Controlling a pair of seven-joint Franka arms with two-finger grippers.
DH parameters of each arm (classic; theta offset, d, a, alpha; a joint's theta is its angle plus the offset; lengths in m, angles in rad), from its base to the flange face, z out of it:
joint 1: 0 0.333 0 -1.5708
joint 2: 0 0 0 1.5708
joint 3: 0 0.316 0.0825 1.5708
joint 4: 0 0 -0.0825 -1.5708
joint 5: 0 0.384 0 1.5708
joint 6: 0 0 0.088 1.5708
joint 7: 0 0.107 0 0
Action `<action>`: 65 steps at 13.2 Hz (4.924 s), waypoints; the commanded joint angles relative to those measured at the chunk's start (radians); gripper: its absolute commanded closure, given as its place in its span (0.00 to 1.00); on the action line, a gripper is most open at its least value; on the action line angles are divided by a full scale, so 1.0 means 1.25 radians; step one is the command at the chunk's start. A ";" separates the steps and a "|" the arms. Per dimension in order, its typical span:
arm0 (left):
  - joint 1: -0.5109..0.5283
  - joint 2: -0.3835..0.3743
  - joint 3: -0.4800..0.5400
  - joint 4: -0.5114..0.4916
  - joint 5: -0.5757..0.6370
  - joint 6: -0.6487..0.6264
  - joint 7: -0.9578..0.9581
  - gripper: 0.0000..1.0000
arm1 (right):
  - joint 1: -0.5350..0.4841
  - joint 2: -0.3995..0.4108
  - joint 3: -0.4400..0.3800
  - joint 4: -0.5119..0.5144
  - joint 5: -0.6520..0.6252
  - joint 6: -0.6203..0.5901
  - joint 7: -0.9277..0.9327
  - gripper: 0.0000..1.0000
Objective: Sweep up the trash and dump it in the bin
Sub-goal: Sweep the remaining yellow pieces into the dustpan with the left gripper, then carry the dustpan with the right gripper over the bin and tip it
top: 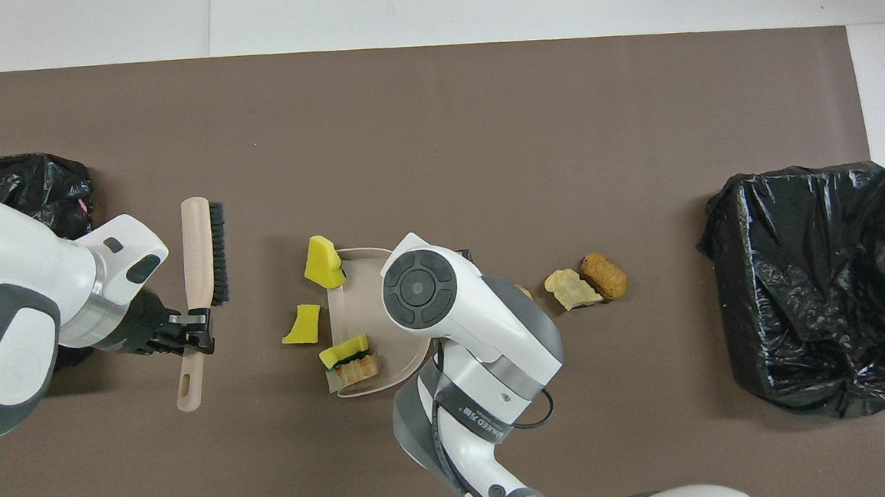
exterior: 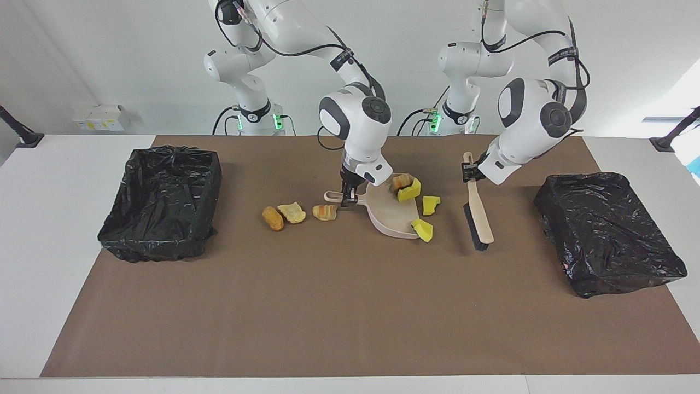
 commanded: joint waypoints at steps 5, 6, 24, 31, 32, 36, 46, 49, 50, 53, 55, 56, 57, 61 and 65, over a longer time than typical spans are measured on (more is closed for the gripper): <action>-0.172 -0.042 0.000 -0.118 -0.066 0.093 -0.114 1.00 | -0.001 -0.005 0.006 -0.012 -0.025 -0.008 0.047 1.00; -0.196 -0.042 0.001 -0.115 -0.090 0.092 -0.116 1.00 | -0.001 -0.005 0.006 -0.012 -0.025 -0.008 0.047 1.00; -0.094 -0.079 0.010 0.180 -0.013 -0.245 -0.127 1.00 | -0.020 -0.030 0.006 -0.011 -0.031 -0.006 0.031 1.00; 0.056 -0.101 0.009 0.179 0.043 -0.308 0.080 1.00 | -0.132 -0.140 0.006 -0.011 -0.019 -0.024 -0.056 1.00; 0.044 -0.116 0.005 0.142 0.042 -0.297 0.069 1.00 | -0.158 -0.154 0.006 -0.011 -0.019 -0.030 -0.093 1.00; -0.129 -0.120 -0.002 0.072 0.002 -0.238 -0.104 1.00 | -0.277 -0.194 0.006 -0.010 -0.017 -0.064 -0.275 1.00; -0.415 -0.096 -0.002 -0.124 -0.131 0.075 -0.289 1.00 | -0.634 -0.229 0.005 -0.012 0.029 -0.075 -0.731 1.00; -0.438 -0.094 -0.001 -0.149 -0.131 0.133 -0.309 1.00 | -0.747 -0.240 0.003 -0.022 0.032 -0.073 -0.894 1.00; -0.438 -0.094 -0.001 -0.149 -0.131 0.133 -0.311 1.00 | -0.786 -0.244 0.002 -0.028 0.032 -0.068 -0.953 1.00; -0.465 -0.099 -0.001 -0.161 -0.130 0.139 -0.363 1.00 | -0.887 -0.294 -0.003 -0.098 -0.001 -0.009 -1.019 1.00; -0.467 -0.095 -0.001 -0.162 -0.129 0.145 -0.372 1.00 | -0.919 -0.359 -0.004 -0.229 -0.071 0.149 -1.002 1.00; -0.468 -0.096 -0.001 -0.166 -0.125 0.147 -0.372 1.00 | -0.922 -0.380 -0.004 -0.266 -0.110 0.192 -0.954 1.00; -0.467 -0.093 -0.001 -0.167 -0.122 0.159 -0.367 1.00 | -0.921 -0.386 -0.004 -0.276 -0.177 0.196 -0.883 1.00; -0.463 -0.093 -0.001 -0.199 -0.122 0.185 -0.367 1.00 | -0.861 -0.393 0.002 -0.269 -0.412 0.113 -0.631 1.00; -0.462 -0.093 -0.001 -0.210 -0.122 0.191 -0.372 0.45 | -0.788 -0.431 0.008 -0.251 -0.523 -0.017 -0.573 1.00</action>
